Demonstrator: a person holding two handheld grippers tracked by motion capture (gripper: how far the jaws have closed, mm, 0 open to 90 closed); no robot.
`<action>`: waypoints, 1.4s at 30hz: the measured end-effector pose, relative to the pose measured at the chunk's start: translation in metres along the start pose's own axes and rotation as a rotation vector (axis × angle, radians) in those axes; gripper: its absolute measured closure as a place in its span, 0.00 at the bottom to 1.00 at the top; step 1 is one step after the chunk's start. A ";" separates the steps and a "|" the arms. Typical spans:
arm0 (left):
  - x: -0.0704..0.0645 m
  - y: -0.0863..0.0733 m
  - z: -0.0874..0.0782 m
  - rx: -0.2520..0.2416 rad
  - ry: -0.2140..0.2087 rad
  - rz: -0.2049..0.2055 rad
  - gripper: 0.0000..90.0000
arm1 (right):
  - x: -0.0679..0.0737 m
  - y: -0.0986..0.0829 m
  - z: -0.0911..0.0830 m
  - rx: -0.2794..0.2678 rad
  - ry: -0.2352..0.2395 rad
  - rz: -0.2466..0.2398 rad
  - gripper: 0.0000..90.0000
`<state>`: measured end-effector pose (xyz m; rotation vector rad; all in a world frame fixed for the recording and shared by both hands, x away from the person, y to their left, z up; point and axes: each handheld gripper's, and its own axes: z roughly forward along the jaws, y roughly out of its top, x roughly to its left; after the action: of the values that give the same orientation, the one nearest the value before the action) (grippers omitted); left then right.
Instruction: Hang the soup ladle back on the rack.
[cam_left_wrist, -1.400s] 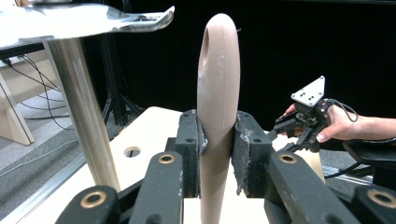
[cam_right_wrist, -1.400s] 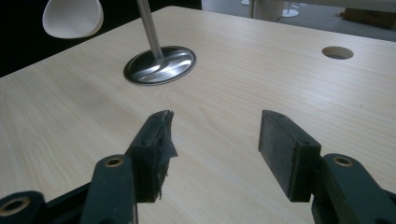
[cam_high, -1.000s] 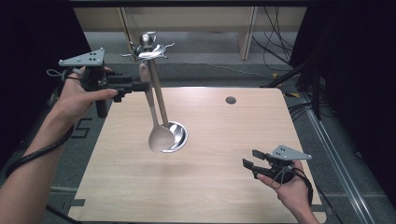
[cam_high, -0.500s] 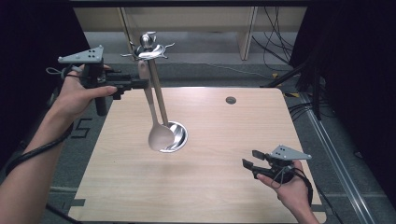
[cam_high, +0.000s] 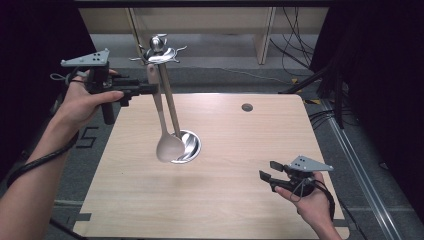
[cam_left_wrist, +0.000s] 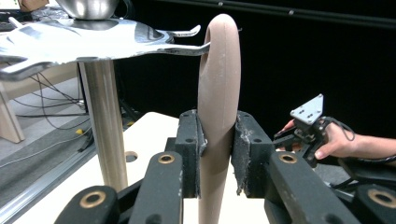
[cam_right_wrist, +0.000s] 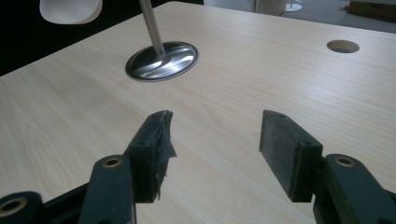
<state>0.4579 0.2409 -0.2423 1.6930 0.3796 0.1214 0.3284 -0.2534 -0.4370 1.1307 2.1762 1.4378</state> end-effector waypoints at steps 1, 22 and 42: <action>0.001 -0.001 0.000 -0.009 -0.004 -0.005 0.81 | -0.002 0.000 0.000 -0.005 -0.006 -0.033 0.49; 0.005 -0.005 -0.005 -0.072 0.001 -0.101 0.76 | -0.002 -0.001 0.001 0.005 -0.006 -0.038 0.49; 0.001 -0.002 -0.008 -0.092 0.010 -0.094 0.77 | -0.002 -0.001 0.002 0.017 -0.010 -0.045 0.49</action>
<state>0.4567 0.2488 -0.2429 1.5818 0.4540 0.0764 0.3302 -0.2538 -0.4394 1.0855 2.1961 1.3948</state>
